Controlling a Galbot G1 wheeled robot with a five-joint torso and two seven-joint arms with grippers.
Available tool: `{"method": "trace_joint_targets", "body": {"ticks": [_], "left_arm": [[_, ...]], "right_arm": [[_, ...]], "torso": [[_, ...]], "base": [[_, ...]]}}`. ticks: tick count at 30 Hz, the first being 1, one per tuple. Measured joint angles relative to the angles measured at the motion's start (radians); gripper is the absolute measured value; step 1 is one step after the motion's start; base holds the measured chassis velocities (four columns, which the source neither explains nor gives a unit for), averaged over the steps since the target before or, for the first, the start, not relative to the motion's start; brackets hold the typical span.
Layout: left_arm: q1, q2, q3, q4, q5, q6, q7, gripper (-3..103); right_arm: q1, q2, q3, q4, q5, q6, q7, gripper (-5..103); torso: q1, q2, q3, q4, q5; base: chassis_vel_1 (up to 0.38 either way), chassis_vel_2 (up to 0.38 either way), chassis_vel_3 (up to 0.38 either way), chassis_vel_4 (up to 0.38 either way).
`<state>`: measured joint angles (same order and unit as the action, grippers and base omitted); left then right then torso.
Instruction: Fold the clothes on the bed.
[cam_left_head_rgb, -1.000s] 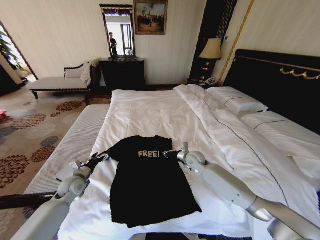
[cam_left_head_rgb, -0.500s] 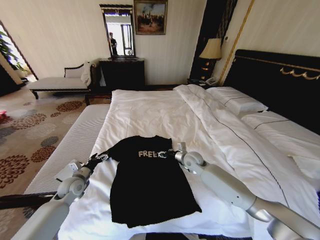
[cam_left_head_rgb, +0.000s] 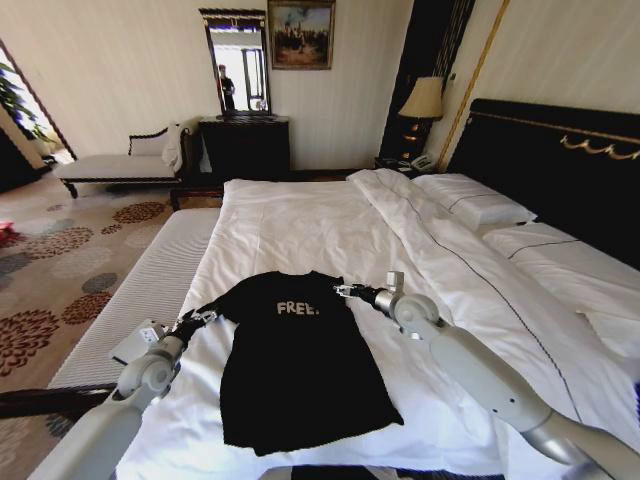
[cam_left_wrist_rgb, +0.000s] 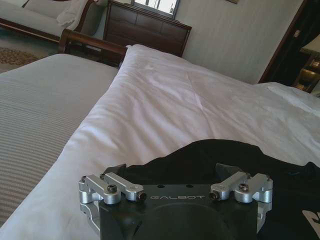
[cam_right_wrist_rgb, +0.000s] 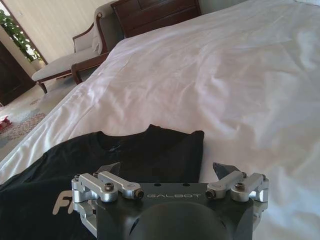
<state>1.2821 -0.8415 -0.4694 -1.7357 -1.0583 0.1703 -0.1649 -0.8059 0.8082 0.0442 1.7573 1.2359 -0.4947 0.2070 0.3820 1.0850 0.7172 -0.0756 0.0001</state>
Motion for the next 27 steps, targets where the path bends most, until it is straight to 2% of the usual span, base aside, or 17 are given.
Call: {"method": "trace_joint_targets", "body": {"ticks": [3,4,10,27], "left_arm": [[0.002,-0.005,-0.008,0.003,-0.039,0.015,-0.021,100],[0.006,-0.008,-0.014,0.003,-0.063,0.021,-0.028,100],[-0.007,-0.009,-0.011,0.034,-0.082,0.027,-0.018,100],[-0.076,-0.042,0.029,0.141,-0.071,0.044,-0.002,100]], "right_arm": [[-0.037,-0.01,0.023,0.004,-0.009,0.005,-0.003,100],[-0.041,-0.01,0.026,0.002,-0.011,0.008,-0.003,100],[-0.035,-0.01,0.025,0.001,-0.007,0.008,-0.002,100],[-0.024,-0.021,0.016,-0.007,0.003,0.009,0.0,100]], "torso": [[0.0,0.0,0.0,-0.0002,0.0001],[0.0,0.0,0.0,0.0008,0.0],[0.0,0.0,0.0,0.0006,-0.0001],[0.0,0.0,0.0,0.0005,-0.0001]], "base": [[0.0,0.0,0.0,0.0],[0.0,0.0,0.0,0.0],[0.0,0.0,0.0,0.0],[0.0,0.0,0.0,0.0]]}}
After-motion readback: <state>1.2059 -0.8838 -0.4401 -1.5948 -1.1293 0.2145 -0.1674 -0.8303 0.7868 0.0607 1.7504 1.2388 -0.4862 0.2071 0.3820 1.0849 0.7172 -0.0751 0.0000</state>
